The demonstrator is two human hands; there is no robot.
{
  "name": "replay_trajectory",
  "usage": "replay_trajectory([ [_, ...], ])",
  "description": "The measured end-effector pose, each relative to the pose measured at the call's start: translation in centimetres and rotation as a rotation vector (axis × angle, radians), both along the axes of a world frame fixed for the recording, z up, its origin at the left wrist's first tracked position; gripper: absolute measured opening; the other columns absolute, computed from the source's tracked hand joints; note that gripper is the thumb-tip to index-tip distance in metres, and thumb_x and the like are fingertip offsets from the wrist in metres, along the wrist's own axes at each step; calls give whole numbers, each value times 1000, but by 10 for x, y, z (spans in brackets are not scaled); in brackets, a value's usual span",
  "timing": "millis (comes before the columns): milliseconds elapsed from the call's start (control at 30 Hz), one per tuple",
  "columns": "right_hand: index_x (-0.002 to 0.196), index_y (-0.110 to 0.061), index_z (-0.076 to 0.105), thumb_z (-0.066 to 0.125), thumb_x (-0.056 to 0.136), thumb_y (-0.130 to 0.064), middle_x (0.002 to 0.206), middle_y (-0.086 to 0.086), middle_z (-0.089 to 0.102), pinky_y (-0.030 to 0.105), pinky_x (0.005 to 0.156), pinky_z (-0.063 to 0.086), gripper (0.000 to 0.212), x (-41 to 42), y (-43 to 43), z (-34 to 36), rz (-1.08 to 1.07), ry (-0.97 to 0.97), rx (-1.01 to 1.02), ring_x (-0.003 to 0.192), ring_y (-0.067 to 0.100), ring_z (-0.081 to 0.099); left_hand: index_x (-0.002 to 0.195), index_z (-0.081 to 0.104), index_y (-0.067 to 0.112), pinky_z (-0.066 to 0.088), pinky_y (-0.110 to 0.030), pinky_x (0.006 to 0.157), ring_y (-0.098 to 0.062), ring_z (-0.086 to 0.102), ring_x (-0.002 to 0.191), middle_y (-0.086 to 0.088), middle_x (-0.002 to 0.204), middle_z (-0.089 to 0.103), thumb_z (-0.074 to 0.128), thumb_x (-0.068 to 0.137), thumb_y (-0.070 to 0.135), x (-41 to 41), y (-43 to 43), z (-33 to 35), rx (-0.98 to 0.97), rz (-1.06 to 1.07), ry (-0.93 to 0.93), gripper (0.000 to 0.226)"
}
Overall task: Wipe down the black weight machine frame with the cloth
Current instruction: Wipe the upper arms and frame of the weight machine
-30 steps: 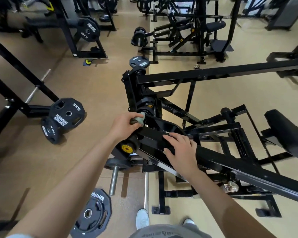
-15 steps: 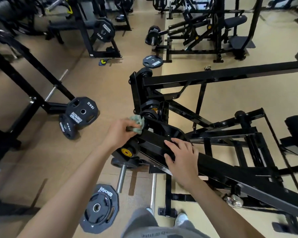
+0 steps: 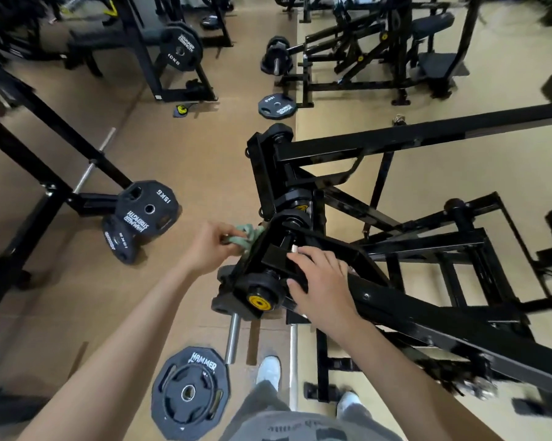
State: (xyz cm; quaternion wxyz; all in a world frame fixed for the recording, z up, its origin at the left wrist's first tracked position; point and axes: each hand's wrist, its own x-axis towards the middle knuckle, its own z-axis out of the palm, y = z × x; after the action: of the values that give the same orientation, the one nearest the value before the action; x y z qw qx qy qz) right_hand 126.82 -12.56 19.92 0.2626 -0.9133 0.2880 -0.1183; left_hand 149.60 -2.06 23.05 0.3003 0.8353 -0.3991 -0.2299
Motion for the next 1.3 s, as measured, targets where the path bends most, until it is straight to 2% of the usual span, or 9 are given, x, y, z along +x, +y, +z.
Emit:
replay_trajectory([
  [100, 137, -30, 57, 63, 93, -26, 136, -14, 50, 36, 107, 33, 45, 16, 2, 3, 27, -13, 37, 125, 13, 42, 106, 75, 2, 45, -6, 70, -3, 62, 74, -5, 95, 67, 69, 86, -12, 18, -10, -24, 10, -106, 57, 25],
  [333, 121, -32, 70, 76, 87, -19, 128, -26, 59, 27, 111, 39, 37, 15, -7, -3, -67, -136, 244, 126, -2, 49, 119, 73, 5, 41, -2, 83, -9, 62, 95, -2, 111, 66, 67, 91, -5, 44, -48, -54, -87, -181, 189, 30],
  [467, 114, -34, 71, 78, 85, -21, 122, -32, 57, 7, 102, 32, 33, 19, -3, -2, -139, -127, 240, 121, -8, 49, 119, 74, 12, 48, -29, 101, -18, 63, 110, 2, 112, 67, 72, 89, -1, 52, -55, -64, -101, -179, 276, 33],
  [567, 113, -30, 72, 80, 84, -24, 117, -29, 59, 1, 96, 30, 31, 22, 1, -4, -184, -139, 211, 117, -5, 53, 111, 77, 11, 49, -27, 99, -16, 65, 109, -6, 115, 70, 77, 82, -6, 55, -37, -66, -139, -211, 308, 34],
  [700, 114, -24, 71, 75, 85, -36, 114, -16, 65, 15, 96, 43, 32, 24, 4, -6, -172, -169, 129, 111, 3, 59, 101, 80, 18, 45, -11, 92, 0, 64, 102, -8, 114, 68, 78, 79, -11, 48, 5, -61, -194, -258, 415, 36],
  [800, 114, -22, 70, 72, 85, -43, 113, -12, 66, 24, 95, 49, 36, 26, 5, -9, -183, -185, 103, 108, 8, 61, 97, 82, 31, 50, -21, 95, -7, 66, 104, -2, 111, 68, 81, 77, -6, 42, 35, -59, -224, -263, 479, 42],
  [933, 113, -20, 71, 71, 85, -44, 111, -10, 67, 26, 94, 51, 37, 27, 7, -10, -199, -197, 56, 107, 8, 62, 96, 82, 31, 54, -25, 91, -12, 66, 104, 6, 109, 67, 82, 76, -4, 35, 59, -57, -213, -268, 550, 40],
  [1167, 111, -20, 72, 74, 82, -43, 109, -11, 68, 31, 89, 54, 37, 29, 8, -9, -219, -200, 52, 105, 7, 63, 105, 76, 36, 38, -14, 102, -5, 57, 117, 10, 118, 59, 75, 85, 0, 42, 2, -70, -233, -337, 346, 42],
  [1300, 112, -26, 71, 75, 80, -46, 109, -16, 67, 32, 90, 55, 38, 28, 8, -3, -247, -169, 113, 106, 5, 63, 117, 76, 23, 38, -28, 108, -12, 52, 124, 5, 127, 54, 70, 92, 10, 46, -37, -72, -177, -415, 222, 29],
])
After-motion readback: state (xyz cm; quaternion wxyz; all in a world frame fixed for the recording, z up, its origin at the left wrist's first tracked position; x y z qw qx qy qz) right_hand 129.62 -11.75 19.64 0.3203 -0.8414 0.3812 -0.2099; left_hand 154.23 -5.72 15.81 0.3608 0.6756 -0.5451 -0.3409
